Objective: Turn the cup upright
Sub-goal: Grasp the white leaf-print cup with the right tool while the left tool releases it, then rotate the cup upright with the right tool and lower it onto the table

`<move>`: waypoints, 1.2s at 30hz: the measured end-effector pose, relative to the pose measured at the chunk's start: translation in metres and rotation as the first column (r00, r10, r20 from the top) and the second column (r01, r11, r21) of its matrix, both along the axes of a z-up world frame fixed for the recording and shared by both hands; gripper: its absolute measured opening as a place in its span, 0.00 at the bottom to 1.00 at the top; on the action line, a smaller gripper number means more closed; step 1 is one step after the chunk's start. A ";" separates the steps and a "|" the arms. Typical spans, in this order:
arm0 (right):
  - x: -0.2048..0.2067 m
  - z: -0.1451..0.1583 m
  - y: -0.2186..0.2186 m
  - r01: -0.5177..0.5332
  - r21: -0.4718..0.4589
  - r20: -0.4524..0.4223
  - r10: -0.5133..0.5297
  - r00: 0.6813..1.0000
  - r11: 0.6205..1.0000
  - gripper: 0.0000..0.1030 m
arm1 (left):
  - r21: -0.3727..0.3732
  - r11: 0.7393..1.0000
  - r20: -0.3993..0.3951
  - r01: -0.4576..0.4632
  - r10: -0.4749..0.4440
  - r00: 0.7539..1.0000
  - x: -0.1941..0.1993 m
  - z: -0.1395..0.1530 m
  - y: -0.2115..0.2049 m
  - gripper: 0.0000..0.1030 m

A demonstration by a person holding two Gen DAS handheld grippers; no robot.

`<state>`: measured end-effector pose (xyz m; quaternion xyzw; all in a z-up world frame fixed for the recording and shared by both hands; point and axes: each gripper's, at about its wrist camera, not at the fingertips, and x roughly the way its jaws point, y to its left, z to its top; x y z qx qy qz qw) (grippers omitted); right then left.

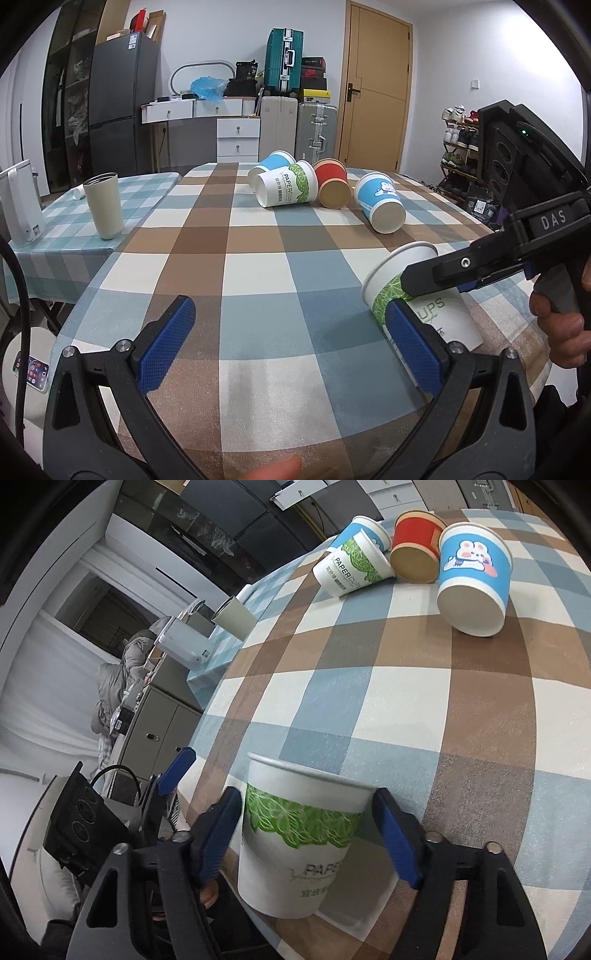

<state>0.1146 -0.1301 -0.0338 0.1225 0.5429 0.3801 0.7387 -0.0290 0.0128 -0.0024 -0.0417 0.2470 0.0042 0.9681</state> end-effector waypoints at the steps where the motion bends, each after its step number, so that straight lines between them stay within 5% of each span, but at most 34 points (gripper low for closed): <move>1: 0.000 0.000 0.000 0.000 0.004 0.003 0.000 1.000 1.000 0.68 | 0.000 1.000 0.000 0.000 0.000 1.000 0.000 0.000 0.000 1.00; 7: -0.005 0.009 -0.009 0.006 0.014 0.039 -0.006 0.999 1.000 0.67 | 0.000 1.000 -0.001 -0.001 0.001 1.000 0.000 -0.001 0.000 1.00; 11: -0.013 0.022 -0.018 0.027 0.003 0.155 -0.027 0.988 1.000 0.67 | -0.003 1.000 -0.005 0.000 0.000 1.000 -0.002 -0.002 0.002 1.00; 16: -0.028 0.039 -0.020 0.111 -0.070 0.426 -0.071 0.902 0.991 0.67 | -0.002 1.000 -0.007 0.003 -0.003 1.000 -0.002 -0.004 0.001 1.00; 21: -0.032 0.040 -0.015 0.166 -0.104 0.561 -0.080 0.824 0.981 0.66 | 0.002 1.000 -0.012 0.006 -0.006 1.000 -0.001 -0.007 -0.001 1.00; 29: -0.013 0.039 -0.001 0.245 -0.138 0.629 -0.106 0.770 0.960 0.66 | 0.001 1.000 -0.019 0.006 -0.006 1.000 0.002 -0.009 -0.005 1.00; 36: 0.001 0.030 0.006 0.265 -0.181 0.615 -0.101 0.782 0.947 0.66 | 0.008 1.000 -0.022 0.010 -0.010 1.000 0.005 -0.010 -0.007 1.00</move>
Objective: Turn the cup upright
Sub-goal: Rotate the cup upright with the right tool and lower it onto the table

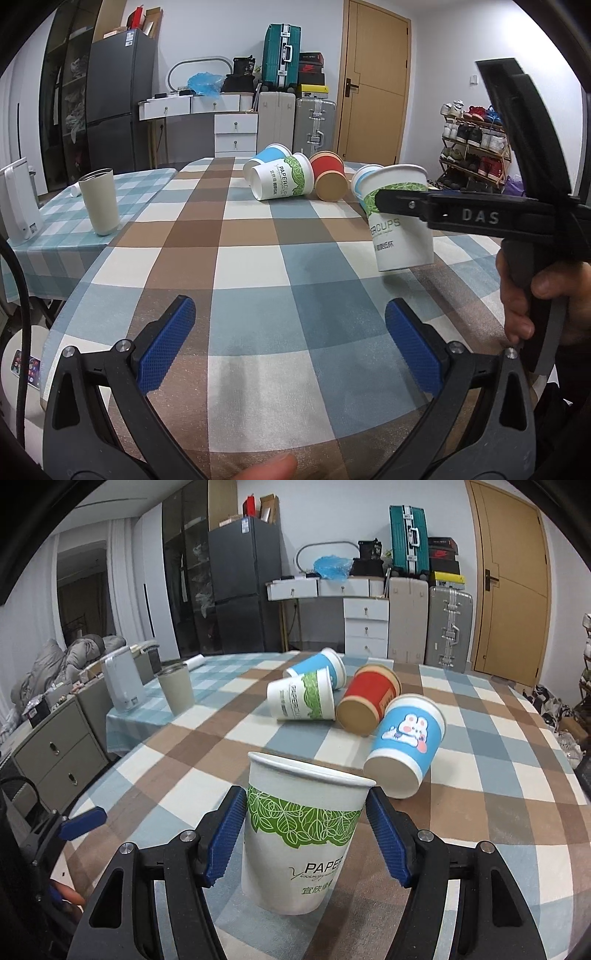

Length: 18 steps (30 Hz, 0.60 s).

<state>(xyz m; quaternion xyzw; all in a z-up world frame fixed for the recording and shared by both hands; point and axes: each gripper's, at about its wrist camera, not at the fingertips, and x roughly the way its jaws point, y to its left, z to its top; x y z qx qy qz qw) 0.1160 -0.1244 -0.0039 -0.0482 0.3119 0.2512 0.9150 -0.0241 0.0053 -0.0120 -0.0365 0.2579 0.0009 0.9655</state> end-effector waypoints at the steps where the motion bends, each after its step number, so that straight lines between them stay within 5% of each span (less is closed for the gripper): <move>1: -0.001 0.000 0.000 -0.003 -0.004 0.001 0.003 1.000 1.000 0.66 | 0.001 1.000 -0.001 0.000 0.000 1.000 0.000 0.000 0.000 1.00; 11: -0.028 -0.006 -0.017 -0.086 -0.013 -0.037 0.085 0.996 0.996 0.63 | 0.002 1.000 -0.001 0.001 -0.001 1.000 -0.001 0.000 -0.001 1.00; 18: -0.046 -0.014 -0.017 -0.122 -0.062 0.012 0.123 0.992 0.991 0.63 | 0.006 1.000 -0.006 0.009 -0.009 1.000 0.001 -0.001 -0.005 1.00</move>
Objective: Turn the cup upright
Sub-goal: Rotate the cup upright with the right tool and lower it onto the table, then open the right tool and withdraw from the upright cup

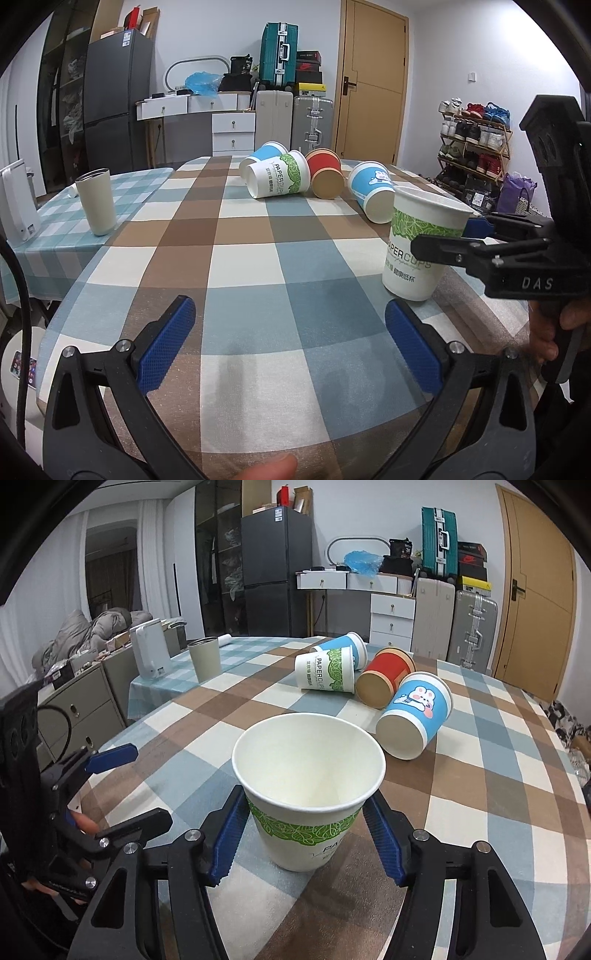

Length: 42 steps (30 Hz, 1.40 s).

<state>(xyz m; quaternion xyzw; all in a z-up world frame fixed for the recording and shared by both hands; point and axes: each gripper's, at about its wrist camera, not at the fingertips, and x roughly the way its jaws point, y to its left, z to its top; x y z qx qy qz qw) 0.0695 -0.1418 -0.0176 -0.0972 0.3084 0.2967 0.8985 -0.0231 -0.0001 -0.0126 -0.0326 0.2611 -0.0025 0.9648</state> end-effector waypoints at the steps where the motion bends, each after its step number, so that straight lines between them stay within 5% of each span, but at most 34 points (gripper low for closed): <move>1: -0.001 -0.001 0.001 -0.004 -0.003 0.003 0.004 1.000 1.000 0.63 | 0.001 1.000 -0.001 0.001 -0.001 1.000 0.000 0.000 -0.001 1.00; 4: -0.002 -0.002 -0.002 -0.013 0.021 -0.007 0.013 1.000 1.000 0.66 | 0.006 1.000 -0.003 0.004 -0.004 1.000 0.001 -0.001 -0.003 1.00; 7: -0.003 0.002 -0.011 -0.018 0.084 0.003 0.018 1.000 0.996 0.85 | 0.002 1.000 -0.004 0.004 -0.004 1.000 0.002 -0.001 -0.002 1.00; 12: -0.008 0.012 -0.033 -0.023 0.167 0.045 0.016 0.999 0.986 1.00 | -0.005 1.000 0.000 0.014 -0.014 1.000 0.003 -0.001 -0.005 1.00; 23: -0.029 0.018 -0.078 -0.080 0.285 0.145 0.039 0.989 0.955 1.00 | -0.006 0.999 0.067 0.046 -0.045 0.997 0.010 0.007 -0.014 1.00; 42: -0.033 0.013 -0.077 -0.111 0.274 0.161 0.069 0.985 0.955 1.00 | -0.001 0.998 0.149 0.064 -0.063 0.987 0.016 0.018 -0.021 1.00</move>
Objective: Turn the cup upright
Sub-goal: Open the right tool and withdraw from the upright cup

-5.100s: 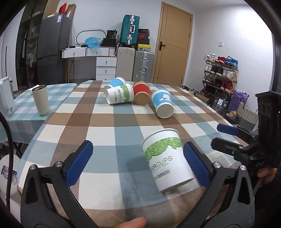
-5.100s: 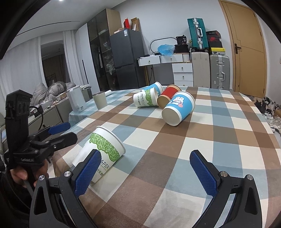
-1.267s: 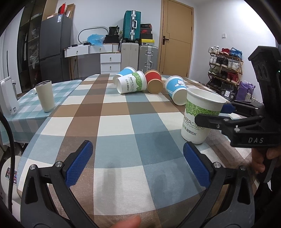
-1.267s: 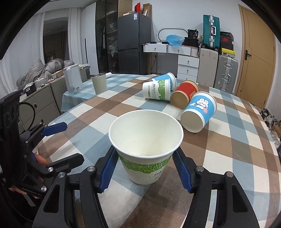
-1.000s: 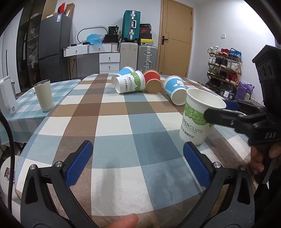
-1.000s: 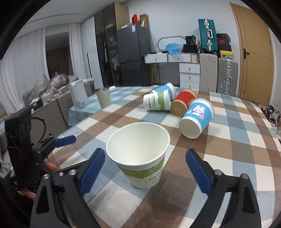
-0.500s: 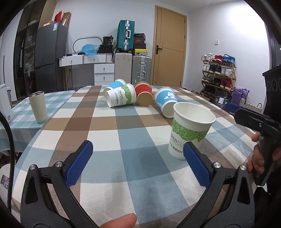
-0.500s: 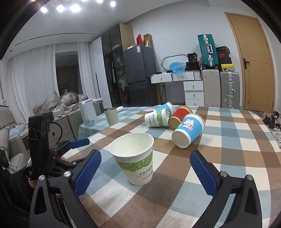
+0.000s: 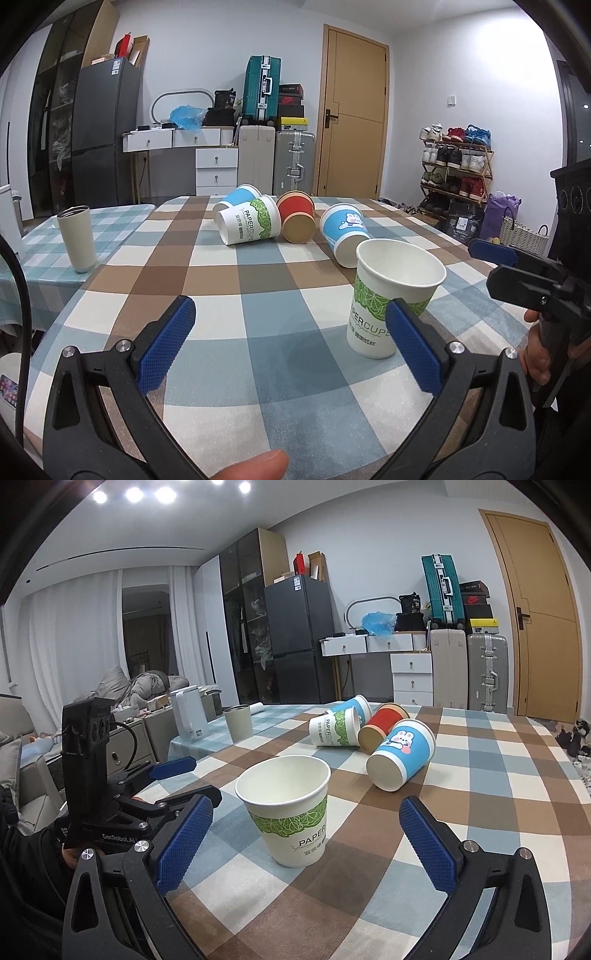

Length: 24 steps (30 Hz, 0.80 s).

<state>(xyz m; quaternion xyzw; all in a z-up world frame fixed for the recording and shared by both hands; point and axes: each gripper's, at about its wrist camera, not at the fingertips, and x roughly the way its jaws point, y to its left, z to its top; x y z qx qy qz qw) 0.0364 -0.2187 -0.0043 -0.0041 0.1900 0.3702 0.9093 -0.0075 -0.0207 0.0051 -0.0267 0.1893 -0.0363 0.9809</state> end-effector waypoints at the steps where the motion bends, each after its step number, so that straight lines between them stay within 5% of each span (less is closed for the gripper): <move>1: 0.000 0.000 0.000 -0.003 0.000 -0.002 0.003 1.000 1.000 1.00 | 0.000 1.000 0.001 0.000 0.000 1.000 0.000 0.000 0.000 1.00; 24: 0.001 -0.001 0.002 -0.016 -0.001 -0.003 0.016 1.000 1.000 1.00 | 0.000 1.000 0.003 0.000 0.000 1.000 0.000 0.000 0.000 1.00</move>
